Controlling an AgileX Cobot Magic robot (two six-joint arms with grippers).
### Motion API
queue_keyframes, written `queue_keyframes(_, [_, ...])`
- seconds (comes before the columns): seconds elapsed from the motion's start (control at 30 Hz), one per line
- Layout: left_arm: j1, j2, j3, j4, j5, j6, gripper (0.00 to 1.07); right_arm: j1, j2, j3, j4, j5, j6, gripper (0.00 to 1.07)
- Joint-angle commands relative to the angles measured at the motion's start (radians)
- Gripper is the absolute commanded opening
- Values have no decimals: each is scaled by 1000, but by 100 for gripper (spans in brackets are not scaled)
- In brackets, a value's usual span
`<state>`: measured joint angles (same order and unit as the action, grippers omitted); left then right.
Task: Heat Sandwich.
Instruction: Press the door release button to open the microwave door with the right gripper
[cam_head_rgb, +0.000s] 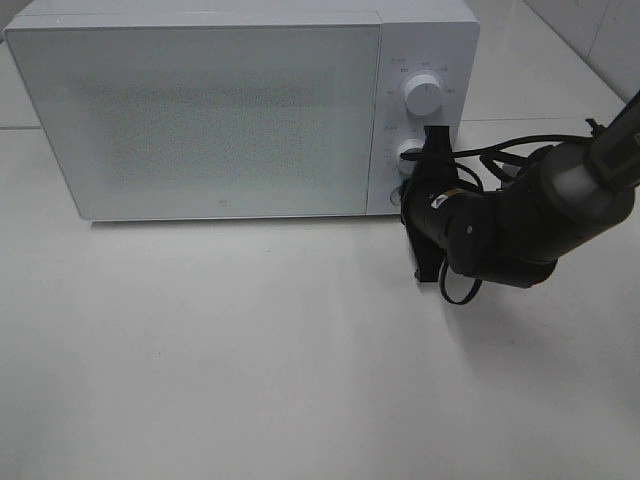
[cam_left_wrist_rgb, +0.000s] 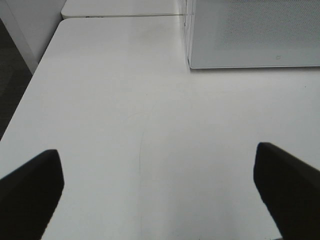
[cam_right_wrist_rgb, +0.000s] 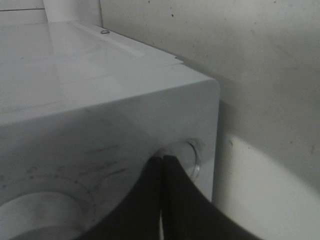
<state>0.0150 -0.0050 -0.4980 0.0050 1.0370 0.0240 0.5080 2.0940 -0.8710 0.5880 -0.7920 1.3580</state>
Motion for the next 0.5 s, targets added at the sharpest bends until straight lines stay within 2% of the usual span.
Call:
queue_keyframes(0.03, [0,-21,4,-5,-8,-1,99,-10,14,-42,-12,-31,-11,1])
queue_keyframes(0.5, [0,-21,4,-5,-8,-1,99,-10,24,-107,-24,-350,-12,0])
